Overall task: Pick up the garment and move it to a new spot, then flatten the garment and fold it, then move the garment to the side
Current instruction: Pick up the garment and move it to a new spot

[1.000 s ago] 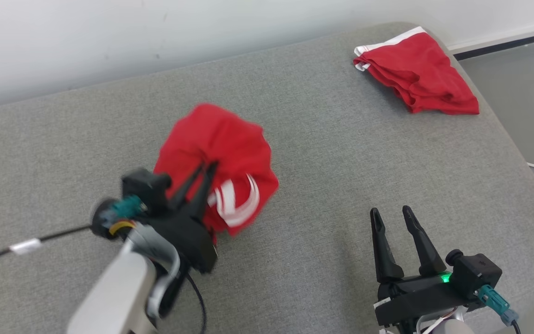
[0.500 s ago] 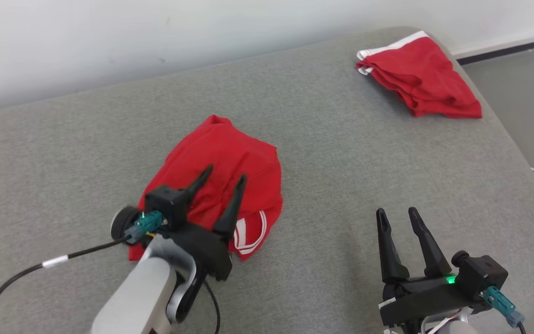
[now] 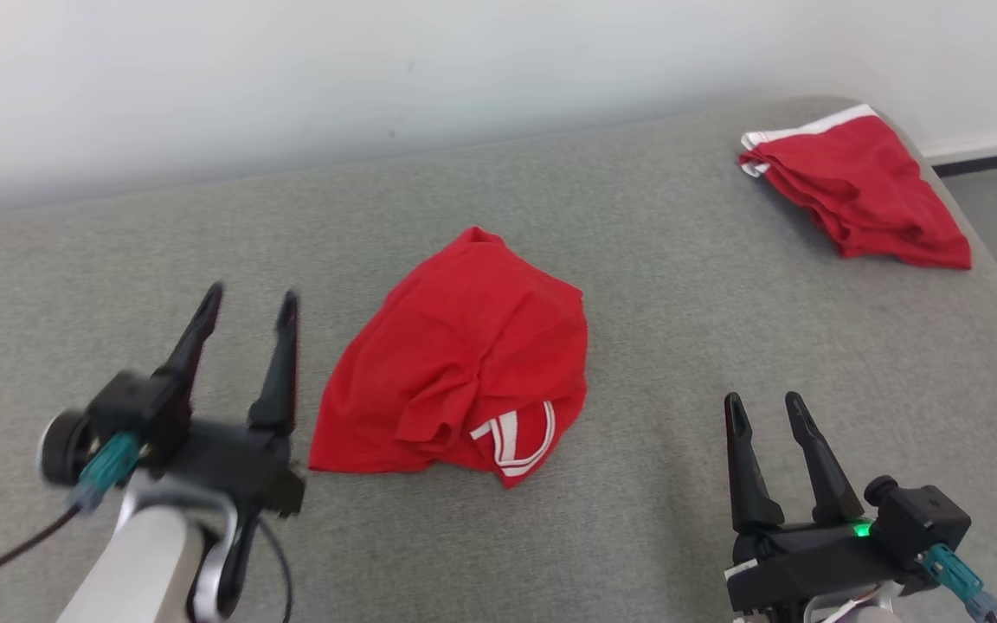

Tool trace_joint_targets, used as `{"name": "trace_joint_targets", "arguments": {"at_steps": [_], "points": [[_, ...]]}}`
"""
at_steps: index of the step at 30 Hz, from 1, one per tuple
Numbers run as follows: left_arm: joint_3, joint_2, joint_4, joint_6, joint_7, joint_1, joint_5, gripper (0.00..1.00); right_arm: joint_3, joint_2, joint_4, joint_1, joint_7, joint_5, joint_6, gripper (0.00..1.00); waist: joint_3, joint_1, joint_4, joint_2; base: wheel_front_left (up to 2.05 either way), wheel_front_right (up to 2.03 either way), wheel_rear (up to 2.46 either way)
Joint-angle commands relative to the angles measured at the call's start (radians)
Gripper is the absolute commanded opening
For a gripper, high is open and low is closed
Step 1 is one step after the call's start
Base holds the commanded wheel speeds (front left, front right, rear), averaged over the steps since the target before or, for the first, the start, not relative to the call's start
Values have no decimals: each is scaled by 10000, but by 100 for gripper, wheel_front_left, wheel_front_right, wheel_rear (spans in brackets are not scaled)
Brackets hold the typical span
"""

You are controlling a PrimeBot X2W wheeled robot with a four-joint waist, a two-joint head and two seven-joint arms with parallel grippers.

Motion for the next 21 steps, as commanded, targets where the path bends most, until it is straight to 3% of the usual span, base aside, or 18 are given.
{"name": "trace_joint_targets", "arguments": {"at_steps": [1, 9, 14, 21], "points": [[194, 179, -198, 129, -110, 558, -94, 100, -54, 13, -45, 171, -11, -71, -26, 100, -184, 1, 266, -1, 0, 0, 0], [1006, 417, -1092, 621, -291, 2460, 135, 100, -345, 12, -42, 354, -11, -201, -26, 100, -357, 1, 811, -1, 0, 0, 0], [1663, 111, -1431, 668, -301, 3349, 343, 100, -368, 10, -13, 430, -11, -269, -26, 100, -486, 1, 1011, -1, 0, 0, 0], [2809, -727, -1816, 411, -299, 4521, 1148, 100, -395, 9, 49, 658, -11, -361, -26, 100, -818, 1, 1261, -1, 0, 0, 0]]}}
